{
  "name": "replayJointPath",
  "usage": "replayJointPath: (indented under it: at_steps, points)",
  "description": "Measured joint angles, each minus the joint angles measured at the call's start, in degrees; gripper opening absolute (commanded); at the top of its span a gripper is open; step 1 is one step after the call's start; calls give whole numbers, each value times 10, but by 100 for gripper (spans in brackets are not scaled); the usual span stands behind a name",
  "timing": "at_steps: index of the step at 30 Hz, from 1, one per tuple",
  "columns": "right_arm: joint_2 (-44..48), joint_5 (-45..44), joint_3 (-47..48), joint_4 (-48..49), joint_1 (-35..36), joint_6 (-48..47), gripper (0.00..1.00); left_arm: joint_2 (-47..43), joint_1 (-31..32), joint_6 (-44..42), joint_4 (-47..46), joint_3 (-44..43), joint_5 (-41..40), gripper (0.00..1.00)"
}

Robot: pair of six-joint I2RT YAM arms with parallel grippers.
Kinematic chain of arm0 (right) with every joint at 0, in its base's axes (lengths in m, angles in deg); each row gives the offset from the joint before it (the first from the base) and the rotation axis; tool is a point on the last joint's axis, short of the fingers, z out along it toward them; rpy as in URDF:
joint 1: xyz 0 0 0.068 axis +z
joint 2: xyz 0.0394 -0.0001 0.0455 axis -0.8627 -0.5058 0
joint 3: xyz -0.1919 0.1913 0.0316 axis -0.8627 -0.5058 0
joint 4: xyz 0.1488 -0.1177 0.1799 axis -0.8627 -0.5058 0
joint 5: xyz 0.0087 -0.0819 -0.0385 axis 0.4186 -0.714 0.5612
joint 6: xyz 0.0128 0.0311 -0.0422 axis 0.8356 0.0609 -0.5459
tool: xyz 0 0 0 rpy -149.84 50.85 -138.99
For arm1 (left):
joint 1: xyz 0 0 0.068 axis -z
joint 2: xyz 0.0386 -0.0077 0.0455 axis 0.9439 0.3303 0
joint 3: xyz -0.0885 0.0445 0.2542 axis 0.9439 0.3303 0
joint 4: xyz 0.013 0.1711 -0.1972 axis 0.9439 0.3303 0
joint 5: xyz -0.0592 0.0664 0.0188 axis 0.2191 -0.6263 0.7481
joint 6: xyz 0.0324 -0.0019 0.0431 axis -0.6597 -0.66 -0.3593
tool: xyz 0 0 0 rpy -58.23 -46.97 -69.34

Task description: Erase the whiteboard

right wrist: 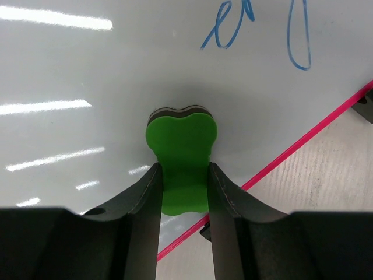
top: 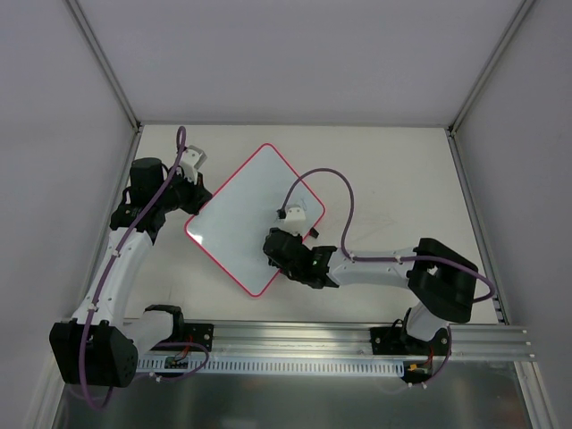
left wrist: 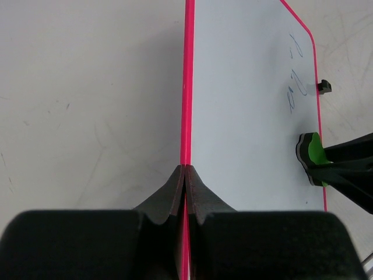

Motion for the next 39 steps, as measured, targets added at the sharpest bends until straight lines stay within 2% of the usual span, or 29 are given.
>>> replayJointPath:
  at_steps: [6,14,21,25,31,39]
  points:
    - [-7,18,19,-5,5,-42,0,0,0,9,-1,0,-4,0]
    - [-51,103,83,88,56,-132,0,0,1,13,-2,0,-14,0]
    - [-59,122,60,136,70,-143,0,-4,5,16,-2,0,-15,0]
    - [-35,108,3,143,48,-136,0,-4,16,23,13,0,0,0]
    - [19,89,-69,142,-24,-131,0,-4,16,23,19,0,10,0]
    - [31,78,-85,139,-90,-131,0,-4,16,22,20,0,22,0]
